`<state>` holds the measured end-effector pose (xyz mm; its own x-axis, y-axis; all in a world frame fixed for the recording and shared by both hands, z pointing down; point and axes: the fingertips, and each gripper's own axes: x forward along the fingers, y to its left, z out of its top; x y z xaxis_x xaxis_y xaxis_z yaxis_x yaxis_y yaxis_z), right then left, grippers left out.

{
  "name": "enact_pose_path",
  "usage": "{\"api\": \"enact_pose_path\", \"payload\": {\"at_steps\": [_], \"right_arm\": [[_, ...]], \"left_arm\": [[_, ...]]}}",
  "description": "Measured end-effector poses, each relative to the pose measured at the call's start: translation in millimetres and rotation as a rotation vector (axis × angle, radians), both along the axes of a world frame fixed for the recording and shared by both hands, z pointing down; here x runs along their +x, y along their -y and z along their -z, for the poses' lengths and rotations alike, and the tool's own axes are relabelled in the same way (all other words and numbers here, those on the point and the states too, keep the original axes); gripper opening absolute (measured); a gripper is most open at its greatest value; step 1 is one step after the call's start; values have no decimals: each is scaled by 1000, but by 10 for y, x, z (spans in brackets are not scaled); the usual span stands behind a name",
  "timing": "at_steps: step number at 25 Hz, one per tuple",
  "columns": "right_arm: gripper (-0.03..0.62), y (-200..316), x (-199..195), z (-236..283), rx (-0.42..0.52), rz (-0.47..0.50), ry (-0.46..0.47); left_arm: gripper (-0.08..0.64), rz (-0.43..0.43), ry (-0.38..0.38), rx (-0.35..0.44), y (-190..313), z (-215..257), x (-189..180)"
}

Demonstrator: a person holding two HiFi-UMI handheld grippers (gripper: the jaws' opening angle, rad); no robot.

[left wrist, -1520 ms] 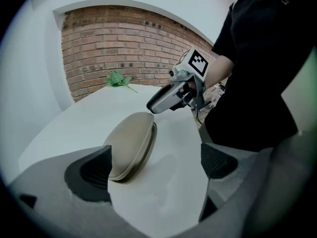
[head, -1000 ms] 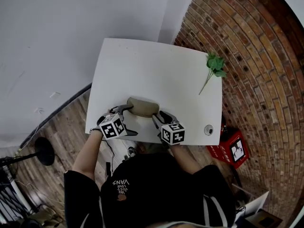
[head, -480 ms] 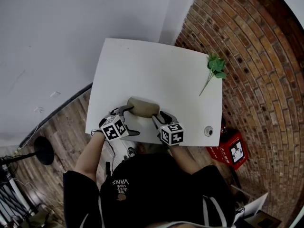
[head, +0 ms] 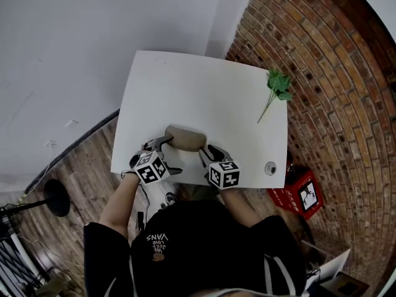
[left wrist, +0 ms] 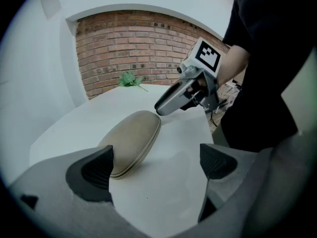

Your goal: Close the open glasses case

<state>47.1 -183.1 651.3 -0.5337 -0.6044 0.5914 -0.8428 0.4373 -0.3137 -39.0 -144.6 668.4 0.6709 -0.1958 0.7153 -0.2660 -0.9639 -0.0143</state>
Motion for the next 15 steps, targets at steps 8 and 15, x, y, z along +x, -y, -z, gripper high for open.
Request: {"api": "enact_pose_path", "payload": {"at_steps": [8, 15], "right_arm": [[144, -144, 60, 65, 18, -19, 2], [144, -277, 68, 131, 31, -28, 13]], "left_arm": [[546, 30, 24, 36, 2, -4, 5], [546, 51, 8, 77, 31, 115, -2]]}}
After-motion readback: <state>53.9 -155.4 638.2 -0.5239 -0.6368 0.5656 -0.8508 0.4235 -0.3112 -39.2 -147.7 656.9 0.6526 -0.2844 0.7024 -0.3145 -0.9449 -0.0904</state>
